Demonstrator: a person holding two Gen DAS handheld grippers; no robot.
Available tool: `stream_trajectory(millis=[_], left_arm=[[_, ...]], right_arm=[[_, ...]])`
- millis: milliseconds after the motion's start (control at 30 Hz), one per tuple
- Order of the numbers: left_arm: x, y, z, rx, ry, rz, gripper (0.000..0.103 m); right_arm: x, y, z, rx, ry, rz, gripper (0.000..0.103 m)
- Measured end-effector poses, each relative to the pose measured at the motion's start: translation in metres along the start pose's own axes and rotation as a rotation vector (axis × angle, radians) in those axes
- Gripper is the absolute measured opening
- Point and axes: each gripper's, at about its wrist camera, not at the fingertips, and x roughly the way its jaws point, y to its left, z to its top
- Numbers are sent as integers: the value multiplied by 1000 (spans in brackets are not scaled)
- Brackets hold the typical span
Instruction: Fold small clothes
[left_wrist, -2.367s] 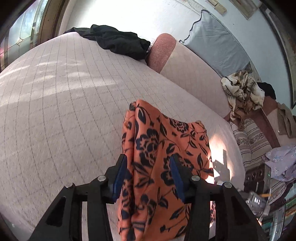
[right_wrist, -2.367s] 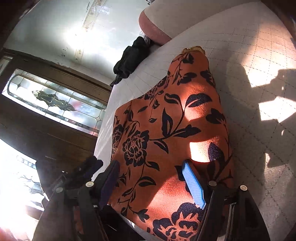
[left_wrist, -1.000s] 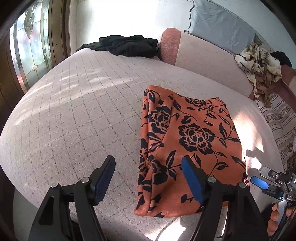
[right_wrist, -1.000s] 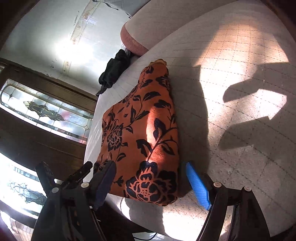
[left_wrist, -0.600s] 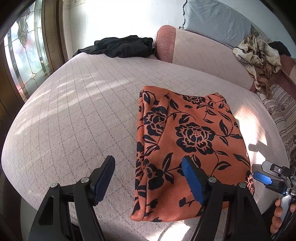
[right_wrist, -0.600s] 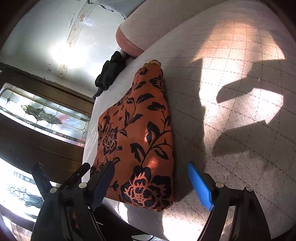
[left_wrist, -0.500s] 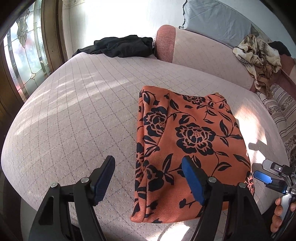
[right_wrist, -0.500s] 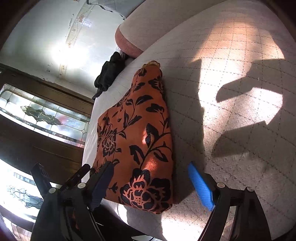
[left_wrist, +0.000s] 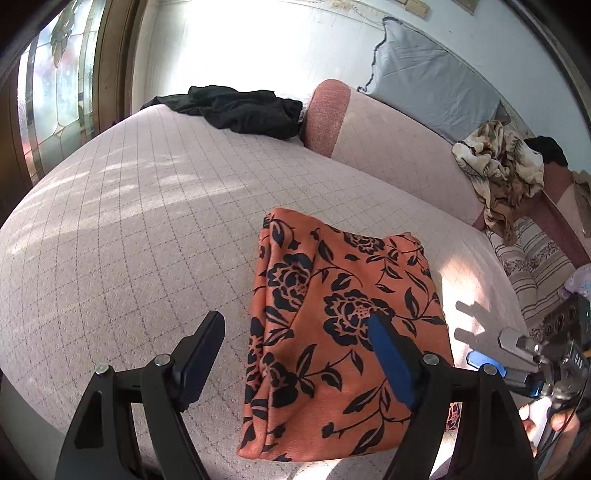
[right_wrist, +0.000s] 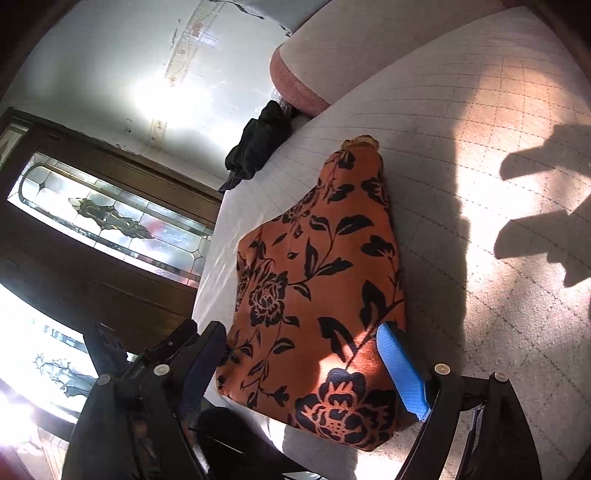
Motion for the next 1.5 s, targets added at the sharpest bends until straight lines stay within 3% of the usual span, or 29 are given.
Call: stream_trajectory(millis=[133,233,267,300,333,400,433,600,667,700,733,833,967,1067,1100,1167,1267,1367,1500], left_arm=[[30,-26,-13,112,76,26,80],[55,-32,-28,168,124,121,80],[58,-34,-32,194,115,148,80],[61,-34,-34,204,118,153,81],[66,-31,-35,181,148,131,81],[68,-20,-35,101,167,92,81],[68,-17,-34,89,168,83,82],[69,-19,-35,96,161,89,82],[69,-19,-34,94,166,80,82],[69,-18,-34,97,168,80,83],[68,-17,-34,98,168,80,83],[67,-14,-35,78,166,74,83],[61,-12,-40,85,161,79,83],[58,-11,-44,79,159,79,83],[57,-10,-45,72,161,79,83],[46,-8,-45,65,165,73,82],[25,2,-39,42,120,45,83],[12,21,-25,-25,81,-2,83],[18,47,-2,-95,117,-115,84]], right_arm=[[22,14,30,15,20,141,86],[53,0,61,126,41,208,86],[66,-8,72,158,51,212,87],[80,-21,81,183,69,170,88],[96,-38,89,233,92,91,82],[102,-62,92,398,63,136,79],[98,-57,93,401,62,134,81],[83,-15,103,254,36,140,87],[92,-27,111,212,14,-42,89],[99,-40,109,251,35,-81,89],[97,-46,107,287,15,-50,89],[69,-29,100,230,-22,-15,89],[42,-1,72,127,22,11,89],[37,13,39,87,81,84,91],[44,15,29,63,122,83,94],[63,6,7,17,196,1,94],[54,16,-2,-7,146,-19,94],[35,26,0,-24,93,31,94],[18,5,9,-3,43,-62,94]])
